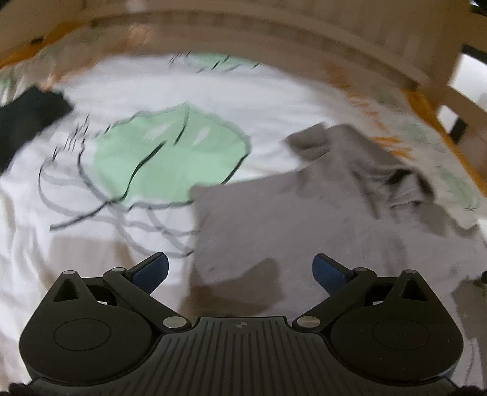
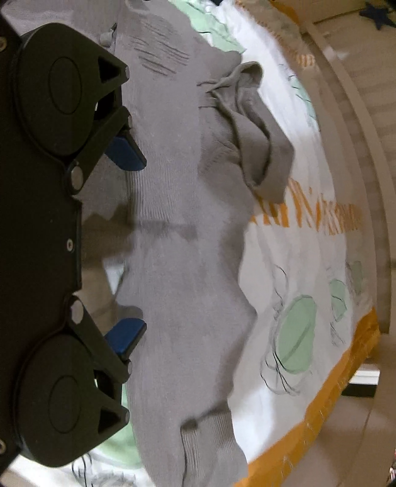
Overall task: Fold large clothes
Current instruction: 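Move the right gripper to the other sleeve cuff and close on it, then lift the cuff with the right gripper, fold it across the body, release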
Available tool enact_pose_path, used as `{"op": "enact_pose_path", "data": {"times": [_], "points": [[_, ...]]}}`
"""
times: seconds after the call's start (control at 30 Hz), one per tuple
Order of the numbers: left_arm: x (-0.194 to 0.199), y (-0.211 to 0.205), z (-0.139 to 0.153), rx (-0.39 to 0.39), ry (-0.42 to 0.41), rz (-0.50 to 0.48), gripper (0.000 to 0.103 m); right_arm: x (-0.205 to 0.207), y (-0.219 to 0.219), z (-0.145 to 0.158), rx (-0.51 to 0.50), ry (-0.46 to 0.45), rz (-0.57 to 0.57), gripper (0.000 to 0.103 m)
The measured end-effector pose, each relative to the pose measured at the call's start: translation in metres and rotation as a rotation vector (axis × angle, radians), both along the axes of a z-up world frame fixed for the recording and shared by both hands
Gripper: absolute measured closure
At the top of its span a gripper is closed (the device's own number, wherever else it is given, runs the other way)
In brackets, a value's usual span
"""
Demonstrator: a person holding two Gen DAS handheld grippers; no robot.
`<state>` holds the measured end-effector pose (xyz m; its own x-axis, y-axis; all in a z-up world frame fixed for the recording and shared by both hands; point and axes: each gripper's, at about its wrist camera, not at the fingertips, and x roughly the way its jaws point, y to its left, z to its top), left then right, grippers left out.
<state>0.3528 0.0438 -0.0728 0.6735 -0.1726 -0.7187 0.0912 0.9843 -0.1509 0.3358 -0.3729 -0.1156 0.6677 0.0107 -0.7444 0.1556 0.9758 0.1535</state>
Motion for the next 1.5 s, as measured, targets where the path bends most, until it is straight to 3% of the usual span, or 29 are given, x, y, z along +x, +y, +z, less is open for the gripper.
{"op": "enact_pose_path", "data": {"times": [0.1,0.17,0.3,0.53,0.73,0.9,1.0,1.13,1.2,1.3,1.37,1.43,1.5], "points": [[-0.003,-0.011,0.007,-0.023,-0.023,-0.054,0.001,-0.008,-0.020,0.008,-0.003,-0.023,-0.030,0.001],[-0.001,-0.018,0.001,-0.044,0.003,-0.081,0.001,-0.013,-0.035,0.010,-0.014,-0.030,-0.059,0.001],[0.002,-0.028,-0.021,-0.057,0.070,-0.108,0.001,-0.016,-0.060,0.008,-0.129,-0.033,-0.129,0.001],[-0.003,-0.047,-0.036,0.049,0.068,-0.127,0.001,-0.007,-0.092,-0.005,-0.316,-0.034,-0.216,0.001],[-0.003,-0.048,-0.038,0.066,0.065,-0.118,0.001,0.005,-0.106,-0.022,-0.404,-0.006,-0.218,0.012],[-0.001,-0.048,-0.037,0.061,0.082,-0.113,0.001,0.003,-0.117,-0.031,-0.422,0.001,-0.200,0.012],[-0.001,-0.048,-0.037,0.064,0.081,-0.112,0.001,-0.001,-0.117,-0.029,-0.493,0.016,-0.186,0.019],[-0.001,-0.048,-0.037,0.066,0.082,-0.112,0.001,0.000,-0.116,-0.032,-0.531,0.022,-0.160,0.021],[-0.001,-0.049,-0.037,0.065,0.082,-0.113,0.001,0.005,-0.112,-0.035,-0.566,0.019,-0.137,0.026],[0.000,-0.048,-0.037,0.063,0.083,-0.114,0.001,0.013,-0.107,-0.038,-0.591,0.016,-0.090,0.045],[0.000,-0.048,-0.037,0.061,0.084,-0.112,0.001,0.016,-0.106,-0.040,-0.584,0.018,-0.069,0.053],[0.000,-0.048,-0.036,0.053,0.087,-0.109,0.001,0.016,-0.105,-0.039,-0.574,0.020,-0.063,0.071],[0.001,-0.046,-0.034,0.043,0.093,-0.109,0.001,0.016,-0.110,-0.036,-0.515,0.016,-0.082,0.078]]}}
